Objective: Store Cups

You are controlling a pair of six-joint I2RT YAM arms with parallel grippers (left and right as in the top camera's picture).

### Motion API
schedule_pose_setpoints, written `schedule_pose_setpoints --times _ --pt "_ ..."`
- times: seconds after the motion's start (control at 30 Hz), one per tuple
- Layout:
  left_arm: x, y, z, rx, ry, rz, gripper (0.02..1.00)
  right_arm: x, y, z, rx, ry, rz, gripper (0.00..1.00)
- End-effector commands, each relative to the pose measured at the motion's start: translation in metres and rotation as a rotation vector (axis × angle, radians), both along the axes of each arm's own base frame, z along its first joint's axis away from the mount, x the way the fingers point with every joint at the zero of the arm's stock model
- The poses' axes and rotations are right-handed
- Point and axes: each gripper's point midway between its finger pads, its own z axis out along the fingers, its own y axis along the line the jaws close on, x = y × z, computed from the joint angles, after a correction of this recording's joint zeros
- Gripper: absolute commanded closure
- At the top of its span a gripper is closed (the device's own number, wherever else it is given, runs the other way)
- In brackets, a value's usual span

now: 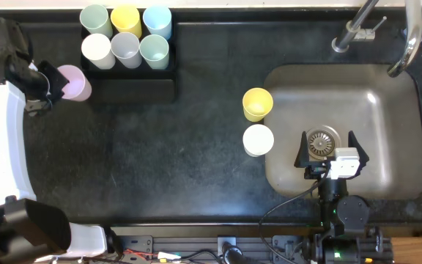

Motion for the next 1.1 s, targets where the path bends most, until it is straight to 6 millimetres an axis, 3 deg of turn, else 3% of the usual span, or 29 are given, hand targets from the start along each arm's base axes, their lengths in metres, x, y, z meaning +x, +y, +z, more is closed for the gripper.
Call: schedule_pose_setpoints --times 0.03,0.53,1.1 --pt "0.009 -0.006 0.000 -0.042 -0.032 -0.023 0.985 0.000 -0.001 -0.004 -0.003 0.002 -0.003 0.003" --pt "0.032 -0.002 -0.039 -0.080 0.053 0.015 0.982 0.000 -0.001 -0.004 -0.003 0.002 -0.003 0.005" --pt "0.045 -0.003 -0.050 -0.103 0.037 0.012 0.985 0.000 -0.001 -0.004 -0.003 0.002 -0.003 0.005"
